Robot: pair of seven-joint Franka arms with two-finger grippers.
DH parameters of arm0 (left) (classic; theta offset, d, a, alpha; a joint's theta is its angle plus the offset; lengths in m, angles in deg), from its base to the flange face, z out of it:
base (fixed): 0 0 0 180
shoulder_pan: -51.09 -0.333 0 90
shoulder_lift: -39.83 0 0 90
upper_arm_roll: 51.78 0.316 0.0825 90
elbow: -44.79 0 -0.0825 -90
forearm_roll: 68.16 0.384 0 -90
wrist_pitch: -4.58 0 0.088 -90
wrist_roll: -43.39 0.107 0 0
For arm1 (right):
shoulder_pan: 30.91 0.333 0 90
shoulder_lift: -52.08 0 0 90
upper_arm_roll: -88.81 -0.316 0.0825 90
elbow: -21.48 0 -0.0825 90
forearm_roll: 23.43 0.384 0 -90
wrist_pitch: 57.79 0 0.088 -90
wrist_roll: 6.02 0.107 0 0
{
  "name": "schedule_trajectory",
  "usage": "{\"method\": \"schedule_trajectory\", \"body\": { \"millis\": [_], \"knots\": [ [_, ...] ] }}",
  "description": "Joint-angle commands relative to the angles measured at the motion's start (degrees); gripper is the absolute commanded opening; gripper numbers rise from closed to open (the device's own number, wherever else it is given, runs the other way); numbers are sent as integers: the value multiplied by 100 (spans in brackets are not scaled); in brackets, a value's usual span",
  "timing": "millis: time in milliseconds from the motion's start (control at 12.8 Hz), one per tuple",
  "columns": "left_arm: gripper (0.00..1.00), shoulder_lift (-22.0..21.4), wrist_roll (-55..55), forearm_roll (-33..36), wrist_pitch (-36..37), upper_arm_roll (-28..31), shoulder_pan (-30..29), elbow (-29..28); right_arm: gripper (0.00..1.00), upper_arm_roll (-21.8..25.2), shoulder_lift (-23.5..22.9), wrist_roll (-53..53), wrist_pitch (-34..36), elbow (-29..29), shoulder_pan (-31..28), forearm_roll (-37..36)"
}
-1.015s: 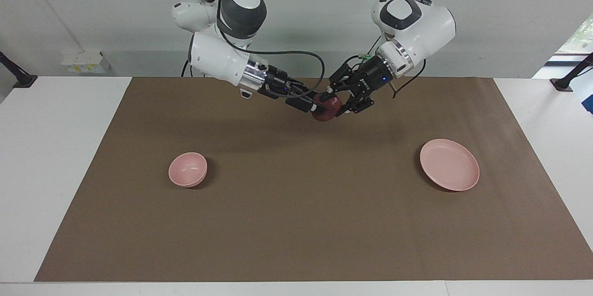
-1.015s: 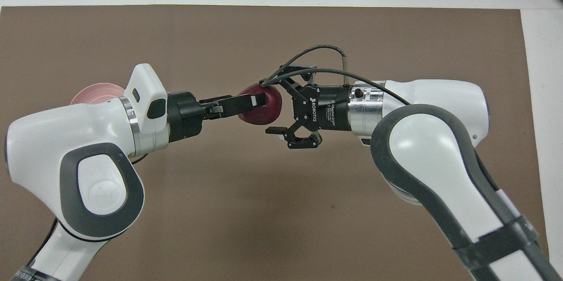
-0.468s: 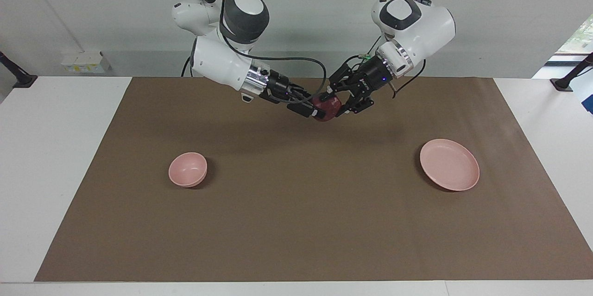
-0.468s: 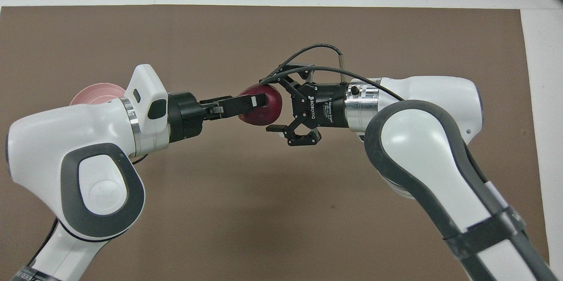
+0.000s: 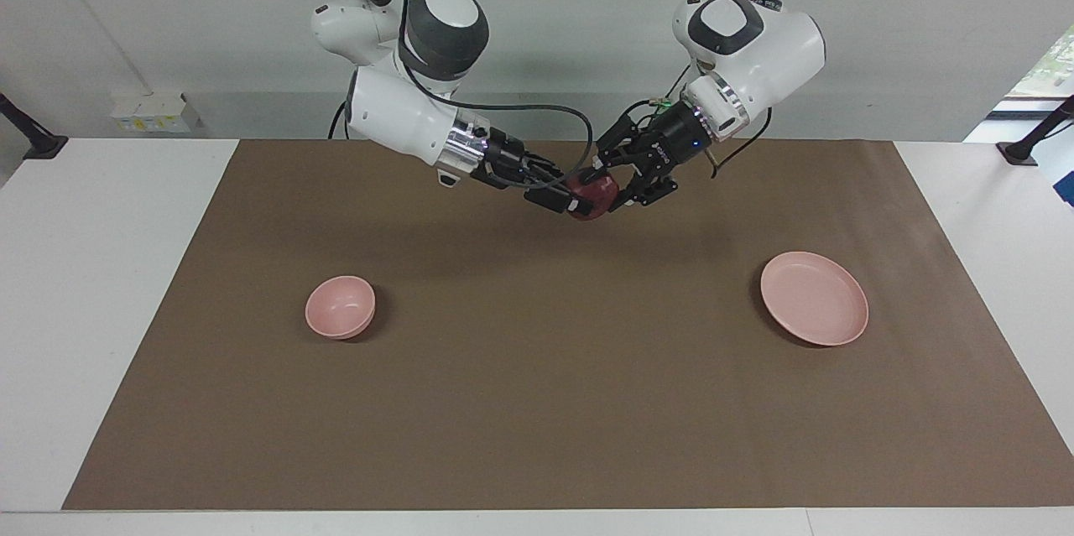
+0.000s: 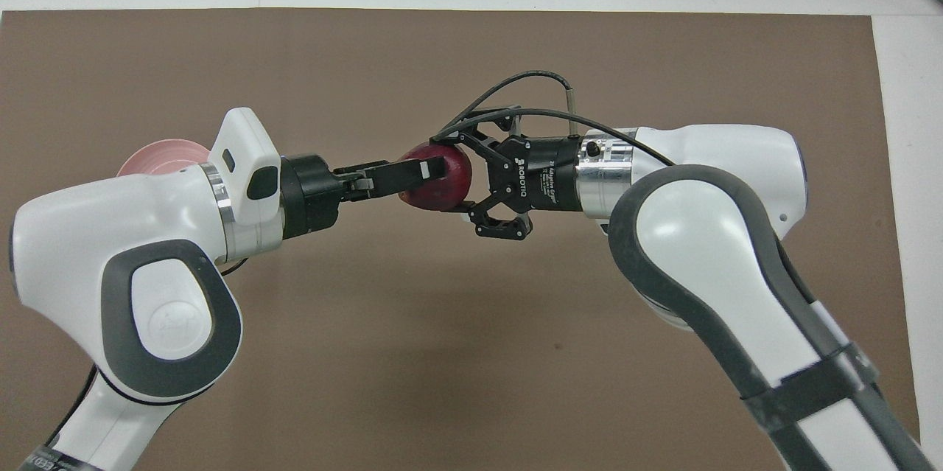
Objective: Move apple from plate to bowl
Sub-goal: 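Close the right gripper on the apple and open the left gripper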
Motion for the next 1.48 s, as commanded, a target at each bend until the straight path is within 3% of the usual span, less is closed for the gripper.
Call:
{"method": "schedule_trajectory", "body": {
  "millis": [0, 156, 234, 312, 390, 468, 780, 859, 1093, 1405],
  "knots": [
    [0, -169, 42, -85, 85, 69, 78, -108, 0, -22, -73, 143, 20, -113, -6, -144],
    [0, -169, 42, -68, 94, 69, 78, -99, 0, -22, -73, 135, 20, -113, -6, -152],
    [13, -169, 51, -59, 94, 69, 69, -99, 0, -22, -73, 126, 11, -113, -6, -152],
    [61, -151, 43, -42, 94, 69, 69, -65, 0, -22, -73, 117, 2, -113, -6, -152],
    [88, -151, 42, -41, 94, 69, 69, -64, 0, -22, -73, 117, -6, -113, 3, -161],
    [93, -151, 34, -41, 86, 77, 69, -64, 0, -22, -73, 108, -6, -113, -5, -205],
    [94, -142, 25, -41, 94, 78, 25, -55, 0, -13, -73, 65, -6, -113, -14, -275],
    [99, -142, 25, -41, 94, 78, -1, -55, 0, -22, -73, -23, -6, -78, -49, -389],
    [100, -125, -10, -24, 86, 121, -98, -64, 0, -13, -65, -199, 81, 1, -225, -915],
    [100, -72, -133, 1273, 103, 104, -449, -64, 0, -13, -73, -454, 196, 62, -366, -2423]
  ]
}}
